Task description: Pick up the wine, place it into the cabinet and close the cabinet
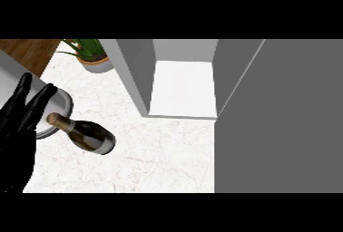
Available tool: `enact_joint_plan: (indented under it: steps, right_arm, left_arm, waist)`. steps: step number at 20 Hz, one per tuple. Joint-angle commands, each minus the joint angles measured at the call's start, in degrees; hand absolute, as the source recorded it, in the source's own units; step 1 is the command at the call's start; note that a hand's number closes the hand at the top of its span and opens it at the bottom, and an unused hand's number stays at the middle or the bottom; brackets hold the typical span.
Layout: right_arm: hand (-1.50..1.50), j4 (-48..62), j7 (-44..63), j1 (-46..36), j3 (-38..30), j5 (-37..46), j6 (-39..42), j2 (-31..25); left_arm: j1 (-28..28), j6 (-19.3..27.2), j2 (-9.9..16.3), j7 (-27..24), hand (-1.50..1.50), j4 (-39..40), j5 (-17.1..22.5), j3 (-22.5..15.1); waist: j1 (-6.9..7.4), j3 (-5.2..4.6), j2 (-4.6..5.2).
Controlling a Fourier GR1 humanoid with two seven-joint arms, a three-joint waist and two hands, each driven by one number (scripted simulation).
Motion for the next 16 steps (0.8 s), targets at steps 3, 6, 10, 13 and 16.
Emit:
enact_joint_plan:
  steps: [3, 6, 10, 13, 16]
  right_arm:
    - [-1.50, -3.64, -0.18, 1.38, 0.13, 0.52, 0.12, -0.11]
    - [-1.50, -6.20, -1.71, 4.53, -1.04, -0.49, 0.90, -0.77]
    - [-1.50, -6.14, 7.47, 6.43, 7.91, -6.95, 7.05, -0.50]
    - [-1.50, -15.95, 15.24, 8.61, 5.74, -11.26, 7.21, -2.92]
    - [-1.50, -13.71, 13.50, 9.19, -0.05, -15.58, 9.25, -4.30]
  left_arm:
    - [-3.71, 10.29, -0.91, 3.16, -1.50, 3.64, -7.36, 7.64]
    - [-8.46, 19.91, -0.96, 7.55, -1.50, 5.30, -13.63, 14.17]
    - [-13.20, 28.78, -5.49, 12.70, -1.50, 9.46, 0.25, 12.11]
    - [-17.52, 30.62, -5.55, 12.90, -1.50, 13.41, -0.59, 12.84]
    - [-21.26, 32.28, -4.05, 16.75, -1.50, 13.38, -2.52, 12.04]
  waist:
    - [-2.62, -0.03, 0.07]
    - [-3.97, 0.13, 0.10]
    - [-3.53, -0.06, 0.14]
    - [-3.30, -0.08, 0.02]
    - [-2.56, -0.02, 0.05]
